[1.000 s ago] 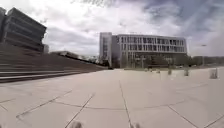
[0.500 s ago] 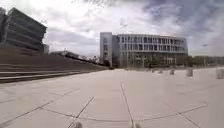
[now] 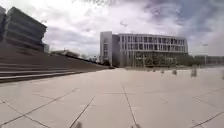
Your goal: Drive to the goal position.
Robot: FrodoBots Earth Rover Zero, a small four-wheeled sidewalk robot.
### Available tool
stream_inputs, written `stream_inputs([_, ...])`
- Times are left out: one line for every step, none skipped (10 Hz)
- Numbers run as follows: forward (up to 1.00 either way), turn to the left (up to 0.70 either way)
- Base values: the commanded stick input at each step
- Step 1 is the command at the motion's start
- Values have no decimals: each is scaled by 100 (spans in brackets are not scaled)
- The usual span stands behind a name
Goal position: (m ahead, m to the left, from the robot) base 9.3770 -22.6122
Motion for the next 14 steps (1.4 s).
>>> stream_inputs([70, -2])
stream_inputs([70, 0])
stream_inputs([70, 0])
stream_inputs([70, 0])
stream_inputs([70, 0])
stream_inputs([70, 0])
stream_inputs([70, 0])
stream_inputs([70, 0])
stream_inputs([70, 0])
stream_inputs([70, 0])
stream_inputs([70, 0])
stream_inputs([70, 0])
stream_inputs([70, -1])
stream_inputs([70, -9])
